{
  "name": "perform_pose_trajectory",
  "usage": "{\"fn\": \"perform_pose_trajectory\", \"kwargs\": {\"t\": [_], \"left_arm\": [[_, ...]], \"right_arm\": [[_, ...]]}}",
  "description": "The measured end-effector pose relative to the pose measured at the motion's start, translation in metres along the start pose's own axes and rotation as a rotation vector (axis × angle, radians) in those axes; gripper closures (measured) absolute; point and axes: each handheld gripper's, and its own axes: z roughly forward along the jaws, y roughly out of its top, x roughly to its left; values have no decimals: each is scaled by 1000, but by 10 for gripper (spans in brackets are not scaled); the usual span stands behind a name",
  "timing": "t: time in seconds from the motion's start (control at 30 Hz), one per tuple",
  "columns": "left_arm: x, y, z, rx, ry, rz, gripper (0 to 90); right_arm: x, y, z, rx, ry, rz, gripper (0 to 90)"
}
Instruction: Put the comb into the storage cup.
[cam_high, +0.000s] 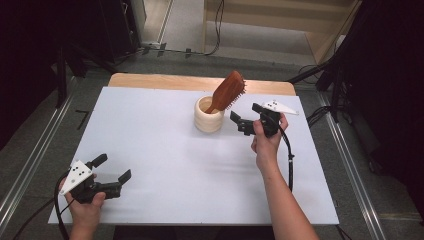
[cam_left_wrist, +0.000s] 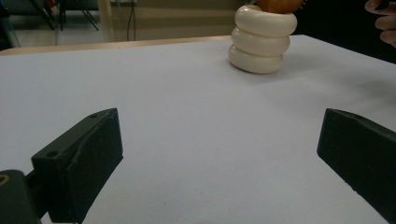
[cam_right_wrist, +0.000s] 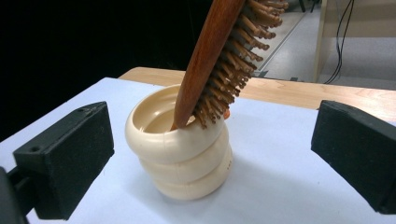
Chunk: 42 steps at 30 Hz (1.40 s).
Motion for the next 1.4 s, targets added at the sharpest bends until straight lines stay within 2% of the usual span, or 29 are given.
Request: {"fn": "perform_pose_trajectory", "kwargs": {"t": [0.27,0.5,0.8,1.03,1.4], "left_arm": [[0,0,0,1,1,2,2],[-1,0,0,0,1,1,2],[-2,0,1,0,-1,1,2],[-2,0,1,5,-2,6,2],[-2,0,1,8,-2,12,2]], "right_arm": [[2,-8,-12,5,5,-20,0],[4,-17,-21,12,10,-58,0],[3,-27,-35,7,15,-80,0],[2,-36,-43,5,14,-79,0],[-4,-46,-60,-4,12,-125,0]]}}
